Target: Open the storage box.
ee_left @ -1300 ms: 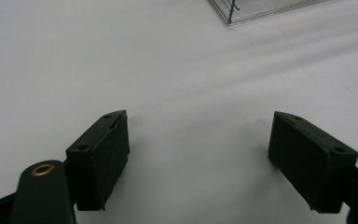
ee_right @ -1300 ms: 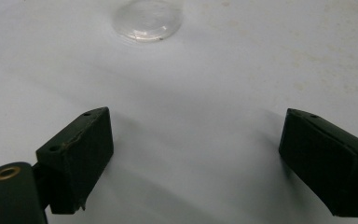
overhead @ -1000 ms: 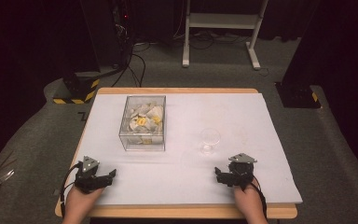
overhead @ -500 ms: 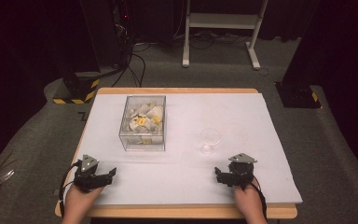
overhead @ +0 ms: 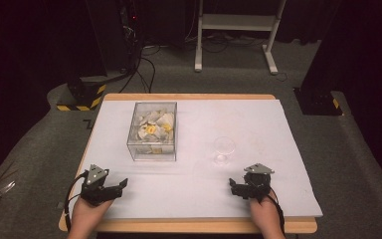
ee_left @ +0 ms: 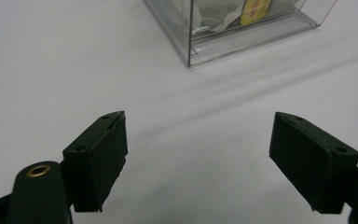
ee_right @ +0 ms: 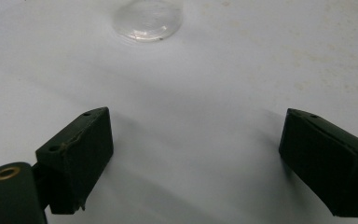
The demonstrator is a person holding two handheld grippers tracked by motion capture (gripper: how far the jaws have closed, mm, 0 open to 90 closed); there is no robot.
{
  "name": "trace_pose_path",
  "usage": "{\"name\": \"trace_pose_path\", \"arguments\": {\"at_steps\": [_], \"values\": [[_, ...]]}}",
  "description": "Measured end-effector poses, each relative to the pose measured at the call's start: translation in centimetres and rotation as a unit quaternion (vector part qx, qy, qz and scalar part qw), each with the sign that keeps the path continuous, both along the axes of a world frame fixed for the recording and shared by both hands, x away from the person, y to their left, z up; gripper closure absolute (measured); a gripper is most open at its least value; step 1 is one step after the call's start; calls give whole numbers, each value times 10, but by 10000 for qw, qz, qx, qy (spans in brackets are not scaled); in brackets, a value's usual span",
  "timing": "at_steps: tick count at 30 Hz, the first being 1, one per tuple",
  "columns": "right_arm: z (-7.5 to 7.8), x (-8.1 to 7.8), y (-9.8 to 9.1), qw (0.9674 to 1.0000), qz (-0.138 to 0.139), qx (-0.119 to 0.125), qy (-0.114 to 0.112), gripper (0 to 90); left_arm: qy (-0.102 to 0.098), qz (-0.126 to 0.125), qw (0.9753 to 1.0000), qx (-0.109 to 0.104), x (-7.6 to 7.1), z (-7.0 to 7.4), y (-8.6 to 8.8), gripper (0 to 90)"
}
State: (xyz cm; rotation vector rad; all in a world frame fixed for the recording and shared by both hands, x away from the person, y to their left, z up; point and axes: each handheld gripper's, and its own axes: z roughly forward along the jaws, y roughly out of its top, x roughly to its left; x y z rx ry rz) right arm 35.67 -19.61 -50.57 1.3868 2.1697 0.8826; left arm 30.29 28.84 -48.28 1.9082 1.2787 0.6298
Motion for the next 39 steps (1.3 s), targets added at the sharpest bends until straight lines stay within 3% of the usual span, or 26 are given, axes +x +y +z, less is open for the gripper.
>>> {"name": "trace_pose_path", "arguments": {"at_steps": [4, 10, 19, 30, 37, 39], "values": [[0, 0, 0, 10000, 6, -1, -5, 97, -82, -102, 9999, -48, -2, 3, -5, 204], [0, 0, 0, 10000, 0, -3, -4, 98, -219, -255, 9990, -300, -5, 12, -13, 199], [0, 0, 0, 10000, 0, -1, -4, 98, -239, -351, 9983, -399, -5, 19, -22, 200], [0, 0, 0, 10000, 0, 0, 0, 97, -224, -497, 9984, -131, 2, 22, -32, 148], [0, 0, 0, 10000, 1, -3, -3, 97, -243, -651, 9975, -131, 6, 24, -41, 119], [0, 0, 0, 10000, 2, -4, -5, 98, -284, -685, 9970, -231, 9, 24, -43, 120]]}}
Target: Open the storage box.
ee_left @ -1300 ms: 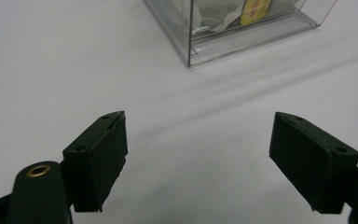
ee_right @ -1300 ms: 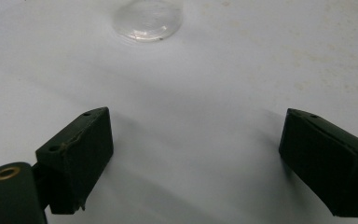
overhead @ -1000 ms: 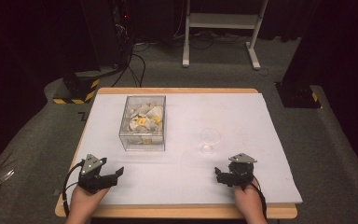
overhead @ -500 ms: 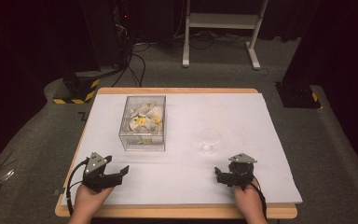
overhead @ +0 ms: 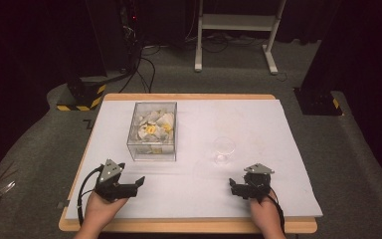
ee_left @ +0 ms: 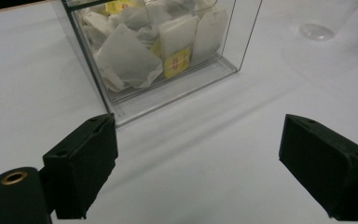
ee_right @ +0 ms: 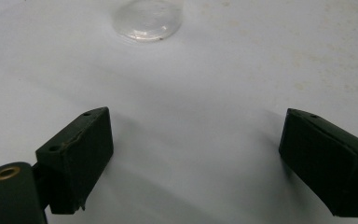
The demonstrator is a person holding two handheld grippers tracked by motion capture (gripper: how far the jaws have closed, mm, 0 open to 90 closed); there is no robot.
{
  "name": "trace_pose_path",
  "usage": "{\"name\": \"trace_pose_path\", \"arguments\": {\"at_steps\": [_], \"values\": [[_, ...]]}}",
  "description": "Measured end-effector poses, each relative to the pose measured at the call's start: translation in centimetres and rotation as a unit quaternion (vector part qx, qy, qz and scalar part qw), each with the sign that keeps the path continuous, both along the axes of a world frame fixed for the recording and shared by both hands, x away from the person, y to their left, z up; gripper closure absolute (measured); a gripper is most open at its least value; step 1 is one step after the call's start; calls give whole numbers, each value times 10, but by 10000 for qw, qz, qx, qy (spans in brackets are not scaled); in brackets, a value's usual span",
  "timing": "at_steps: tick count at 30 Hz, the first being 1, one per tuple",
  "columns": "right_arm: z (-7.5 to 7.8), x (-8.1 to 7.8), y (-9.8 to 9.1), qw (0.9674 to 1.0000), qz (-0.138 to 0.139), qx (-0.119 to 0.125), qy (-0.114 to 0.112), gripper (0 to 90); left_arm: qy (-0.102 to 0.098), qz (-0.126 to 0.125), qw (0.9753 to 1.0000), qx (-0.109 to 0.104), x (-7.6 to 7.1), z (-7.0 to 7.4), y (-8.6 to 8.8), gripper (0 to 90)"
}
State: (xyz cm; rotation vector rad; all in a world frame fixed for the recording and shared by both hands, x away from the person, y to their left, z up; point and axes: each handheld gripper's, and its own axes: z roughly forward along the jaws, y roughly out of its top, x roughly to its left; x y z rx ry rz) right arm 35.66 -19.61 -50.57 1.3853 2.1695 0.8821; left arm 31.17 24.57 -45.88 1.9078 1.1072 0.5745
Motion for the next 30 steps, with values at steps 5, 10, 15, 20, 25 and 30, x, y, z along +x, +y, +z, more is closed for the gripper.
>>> {"name": "trace_pose_path", "arguments": {"at_steps": [5, 10, 15, 20, 25, 30], "values": [[0, 0, 0, 10000, 0, -1, 0, 98, 56, 21, 10000, -21, 6, -1, -3, 127], [0, 0, 0, 10000, -2, 1, 2, 98, -3, 31, 10000, -62, 11, 1, -5, 145], [0, 0, 0, 10000, -2, -4, 0, 98, 42, 73, 9998, -157, 15, 1, -4, 145], [0, 0, 0, 10000, -1, -7, 0, 98, 64, 150, 9997, -174, 18, -3, -2, 145], [0, 0, 0, 10000, -3, -6, -10, 99, 55, 197, 9995, -246, 18, -3, -1, 146], [0, 0, 0, 10000, -2, -4, -7, 99, -37, 232, 9994, -272, 17, 0, -4, 149]]}}
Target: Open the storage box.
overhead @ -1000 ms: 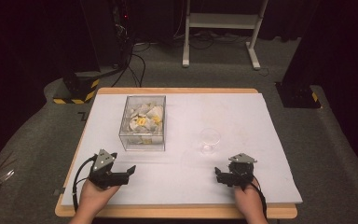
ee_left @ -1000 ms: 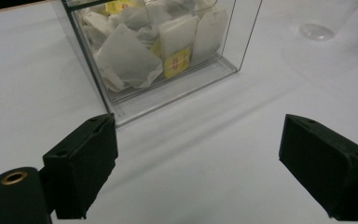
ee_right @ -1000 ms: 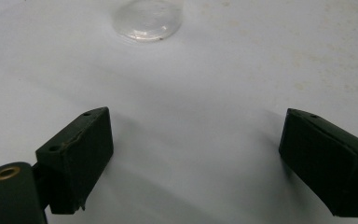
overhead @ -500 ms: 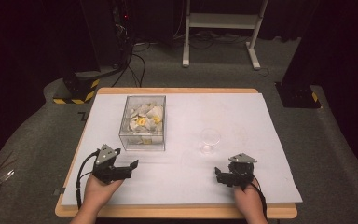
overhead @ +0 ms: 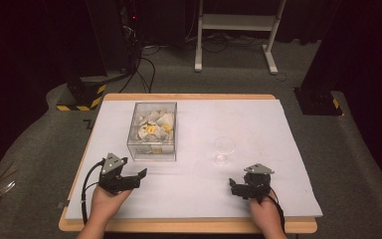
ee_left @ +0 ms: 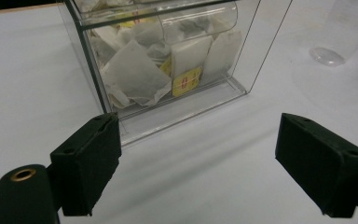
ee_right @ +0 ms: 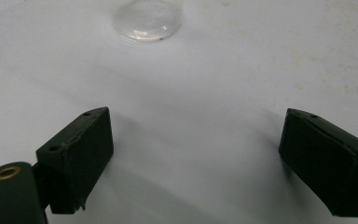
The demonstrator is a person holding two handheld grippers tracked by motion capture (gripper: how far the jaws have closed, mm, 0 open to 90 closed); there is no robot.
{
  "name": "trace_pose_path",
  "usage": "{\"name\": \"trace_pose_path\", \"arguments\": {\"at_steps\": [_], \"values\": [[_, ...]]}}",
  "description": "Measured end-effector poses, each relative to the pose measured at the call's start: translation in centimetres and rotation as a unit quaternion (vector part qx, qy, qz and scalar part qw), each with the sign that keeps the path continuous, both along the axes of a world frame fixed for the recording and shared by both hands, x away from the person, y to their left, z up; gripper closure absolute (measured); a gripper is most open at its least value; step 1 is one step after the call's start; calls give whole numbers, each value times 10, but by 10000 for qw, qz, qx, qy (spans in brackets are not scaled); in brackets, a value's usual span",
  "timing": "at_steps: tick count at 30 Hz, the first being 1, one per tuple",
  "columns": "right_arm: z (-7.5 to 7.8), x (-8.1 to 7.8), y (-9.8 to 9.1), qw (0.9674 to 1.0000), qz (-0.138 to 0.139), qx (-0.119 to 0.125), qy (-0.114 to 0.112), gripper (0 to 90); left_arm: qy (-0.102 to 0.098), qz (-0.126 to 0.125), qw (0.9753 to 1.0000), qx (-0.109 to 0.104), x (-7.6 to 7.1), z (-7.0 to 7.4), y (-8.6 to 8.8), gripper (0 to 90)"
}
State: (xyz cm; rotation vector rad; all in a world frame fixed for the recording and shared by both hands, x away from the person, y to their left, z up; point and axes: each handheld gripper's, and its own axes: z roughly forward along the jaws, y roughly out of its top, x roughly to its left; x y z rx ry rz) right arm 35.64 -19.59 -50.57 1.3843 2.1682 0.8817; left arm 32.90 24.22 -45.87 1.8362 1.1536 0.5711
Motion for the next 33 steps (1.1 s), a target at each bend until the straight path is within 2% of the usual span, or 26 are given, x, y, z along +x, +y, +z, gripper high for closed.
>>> {"name": "trace_pose_path", "arguments": {"at_steps": [18, 28, 33], "values": [[0, 0, 0, 10000, 3, -2, 1, 99, -68, -111, 9999, -81, 17, 1, -13, 156], [0, 0, 0, 10000, 0, 4, 1, 99, -47, -116, 9999, -18, 26, 0, -20, 159], [0, 0, 0, 10000, 0, 3, 1, 99, -136, -108, 9998, 66, 30, 0, -24, 162]]}}
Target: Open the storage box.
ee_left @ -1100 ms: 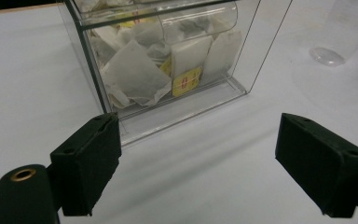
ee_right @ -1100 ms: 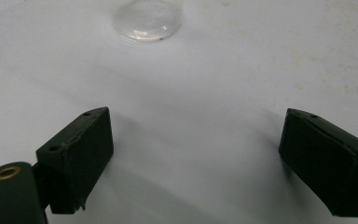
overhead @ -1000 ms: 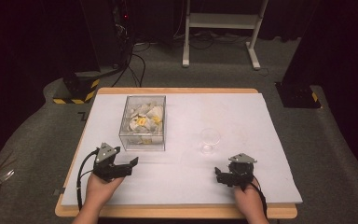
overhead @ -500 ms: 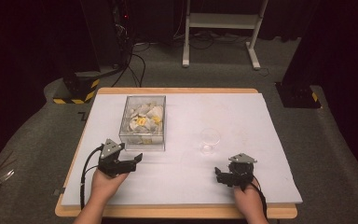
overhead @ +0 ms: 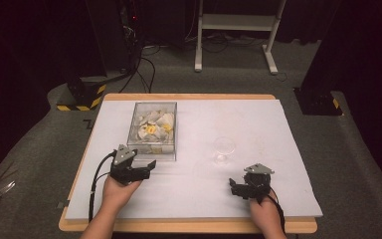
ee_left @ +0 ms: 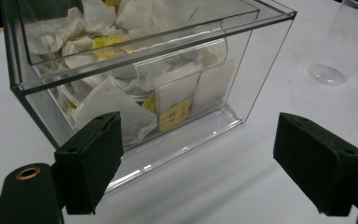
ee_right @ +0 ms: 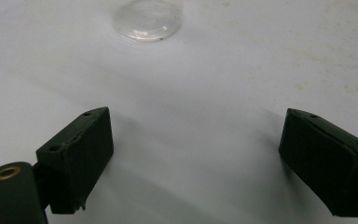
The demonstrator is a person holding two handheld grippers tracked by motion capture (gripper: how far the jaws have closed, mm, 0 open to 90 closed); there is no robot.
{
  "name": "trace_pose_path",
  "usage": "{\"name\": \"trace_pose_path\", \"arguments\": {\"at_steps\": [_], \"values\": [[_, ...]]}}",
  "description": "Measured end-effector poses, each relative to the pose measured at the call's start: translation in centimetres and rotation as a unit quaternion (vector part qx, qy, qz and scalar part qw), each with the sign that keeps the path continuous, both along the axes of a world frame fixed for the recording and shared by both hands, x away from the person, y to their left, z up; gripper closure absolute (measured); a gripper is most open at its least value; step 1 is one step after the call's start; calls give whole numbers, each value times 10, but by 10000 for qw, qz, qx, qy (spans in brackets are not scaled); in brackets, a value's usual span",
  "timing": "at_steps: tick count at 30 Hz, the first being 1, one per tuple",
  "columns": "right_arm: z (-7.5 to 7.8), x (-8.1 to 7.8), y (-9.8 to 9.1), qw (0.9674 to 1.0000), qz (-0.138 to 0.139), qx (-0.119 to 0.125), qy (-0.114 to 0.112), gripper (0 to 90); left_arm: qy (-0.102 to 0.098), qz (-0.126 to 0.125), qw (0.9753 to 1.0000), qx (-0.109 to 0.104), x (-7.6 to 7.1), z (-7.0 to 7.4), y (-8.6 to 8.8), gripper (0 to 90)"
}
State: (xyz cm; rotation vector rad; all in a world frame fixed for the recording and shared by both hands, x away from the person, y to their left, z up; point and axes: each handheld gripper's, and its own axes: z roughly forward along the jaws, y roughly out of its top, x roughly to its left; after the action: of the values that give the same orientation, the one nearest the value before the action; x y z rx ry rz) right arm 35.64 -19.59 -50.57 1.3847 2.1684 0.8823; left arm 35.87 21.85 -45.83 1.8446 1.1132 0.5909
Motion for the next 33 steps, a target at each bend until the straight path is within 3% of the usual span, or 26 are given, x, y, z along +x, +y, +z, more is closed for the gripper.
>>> {"name": "trace_pose_path", "arguments": {"at_steps": [17, 21, 25, 33], "values": [[0, 0, 0, 10000, 4, -10, -6, 99, 21, 0, 10000, -54, 11, 0, -6, 188], [0, 0, 0, 10000, 4, -10, -5, 99, 95, 88, 9999, 9, 15, -4, -8, 256], [0, 0, 0, 10000, 4, -10, -6, 99, -85, 294, 9995, 4, 15, -2, -8, 336], [0, 0, 0, 10000, 3, -12, -9, 99, -157, 425, 9989, 68, 17, -3, -10, 408]]}}
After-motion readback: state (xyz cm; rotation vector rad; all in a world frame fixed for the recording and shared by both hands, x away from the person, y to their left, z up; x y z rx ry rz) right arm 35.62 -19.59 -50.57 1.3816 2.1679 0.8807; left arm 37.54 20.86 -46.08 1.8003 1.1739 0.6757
